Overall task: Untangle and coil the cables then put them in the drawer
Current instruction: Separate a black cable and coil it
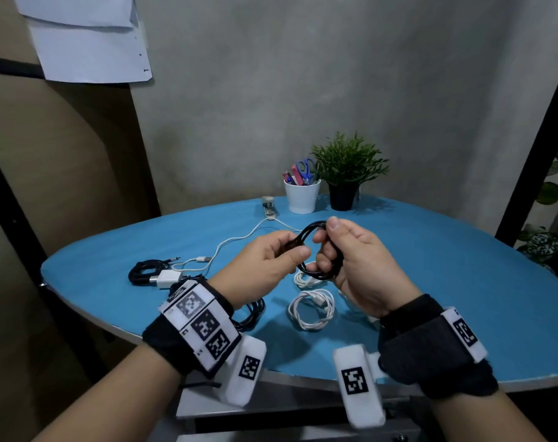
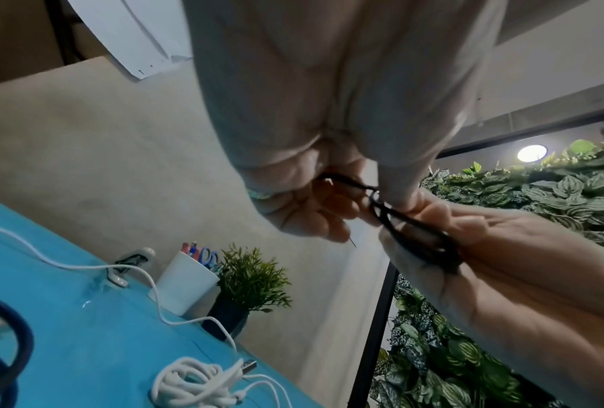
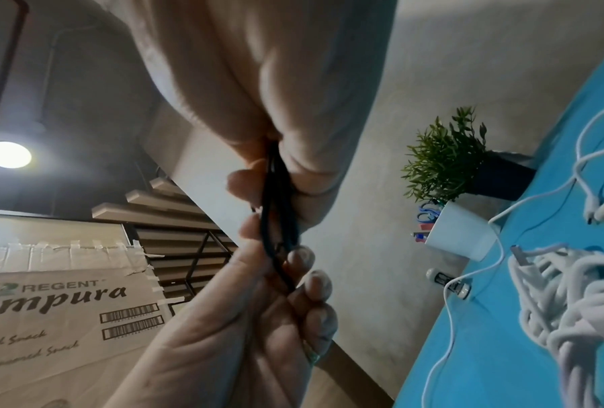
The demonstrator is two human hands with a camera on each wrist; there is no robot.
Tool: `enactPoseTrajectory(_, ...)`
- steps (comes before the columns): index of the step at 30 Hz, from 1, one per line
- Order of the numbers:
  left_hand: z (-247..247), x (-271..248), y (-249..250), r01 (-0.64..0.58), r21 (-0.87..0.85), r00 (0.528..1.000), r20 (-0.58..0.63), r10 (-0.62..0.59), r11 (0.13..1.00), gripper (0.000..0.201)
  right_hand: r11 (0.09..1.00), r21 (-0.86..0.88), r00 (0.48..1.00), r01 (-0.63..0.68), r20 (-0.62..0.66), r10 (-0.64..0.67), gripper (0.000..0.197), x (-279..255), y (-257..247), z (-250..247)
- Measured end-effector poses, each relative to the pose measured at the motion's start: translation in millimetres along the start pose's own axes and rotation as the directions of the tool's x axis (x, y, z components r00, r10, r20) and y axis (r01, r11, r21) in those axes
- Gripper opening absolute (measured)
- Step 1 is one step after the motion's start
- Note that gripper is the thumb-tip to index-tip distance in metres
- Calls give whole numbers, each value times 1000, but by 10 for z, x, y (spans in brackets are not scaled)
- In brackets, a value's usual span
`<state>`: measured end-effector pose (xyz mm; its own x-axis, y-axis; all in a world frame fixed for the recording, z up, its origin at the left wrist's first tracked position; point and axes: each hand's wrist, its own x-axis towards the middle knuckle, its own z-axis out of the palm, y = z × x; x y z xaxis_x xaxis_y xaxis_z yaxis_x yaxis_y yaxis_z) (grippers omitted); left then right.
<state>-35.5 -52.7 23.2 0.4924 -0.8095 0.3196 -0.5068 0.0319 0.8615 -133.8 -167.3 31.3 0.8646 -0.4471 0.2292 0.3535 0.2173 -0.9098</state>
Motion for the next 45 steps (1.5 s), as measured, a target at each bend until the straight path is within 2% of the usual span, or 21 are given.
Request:
enactPoseTrajectory(3,25,-6,33,64,-160,997,-38,-71,985,19,997,-73,1000,-15,25,17,27,-1,1,-46)
enactPoseTrajectory(6,44,-16,72,74,-341,991,-77,-107,937,24,996,-86,999,-17,47,22,18,-26,-6,-93)
enactPoseTrajectory(8,79,-32,112,62,-392,991,-88,-105,918,26,993,-116,1000,26,4,-26,17,-43,6,-96)
enactPoseTrajectory(11,157,-46,158,55,-464,990,-93,-111,884,27,937,-326,987,123,-61,-150,22,-62,21,-76)
enactPoseTrajectory(13,195,-46,158,72,-551,986,-86,-142,832,28,894,-423,975,148,-89,-204,24,-66,13,-84)
enactPoseTrajectory(15,190,-52,146,67,-628,985,-85,-153,776,28,899,-410,967,155,-126,-224,23,-71,-16,-108)
enactPoseTrajectory(17,159,-72,136,30,-624,989,-93,-112,781,24,928,-340,963,151,-162,-216,20,-82,-53,-125)
enactPoseTrajectory(19,127,-90,128,14,-473,990,-116,-78,881,22,946,-289,964,149,-173,-204,17,-97,-81,-136)
enactPoseTrajectory(21,103,-93,112,-5,-180,980,-198,-31,984,21,956,-255,965,145,-177,-194,12,-108,-91,-136)
enactPoseTrajectory(22,84,-88,88,-35,-18,965,-259,29,999,20,959,-244,965,143,-179,-190,12,-107,-85,-133)
enactPoseTrajectory(25,4,-89,25,-102,374,915,-328,235,922,17,958,-254,966,134,-182,-184,11,-112,-52,-119)
enactPoseTrajectory(27,-12,-89,10,-74,454,911,-331,246,888,16,953,-276,968,128,-175,-181,11,-115,-24,-108)
enactPoseTrajectory(28,-5,-82,10,-40,431,914,-348,207,901,17,949,-289,968,127,-173,-182,12,-113,-7,-103)
enactPoseTrajectory(29,7,-76,30,-3,337,914,-381,139,942,18,943,-309,968,126,-169,-185,13,-112,7,-99)
enactPoseTrajectory(31,43,-68,101,41,-18,906,-422,-45,999,21,914,-385,967,130,-154,-202,17,-93,50,-100)
enactPoseTrajectory(33,75,-70,171,54,-330,904,-385,-186,942,20,872,-472,968,131,-129,-215,19,-78,89,-98)
enactPoseTrajectory(35,106,-79,201,83,-488,906,-327,-270,869,19,843,-523,968,128,-119,-221,21,-73,114,-86)
enactPoseTrajectory(40,198,-131,188,115,-710,921,-185,-342,695,19,812,-563,942,151,-166,-290,24,-85,118,-66)
enactPoseTrajectory(42,206,-147,177,127,-728,933,-142,-329,674,14,804,-574,930,154,-190,-314,26,-88,119,-79)
enactPoseTrajectory(45,202,-161,155,165,-688,941,-105,-321,707,7,807,-570,926,157,-200,-321,26,-67,111,-111)
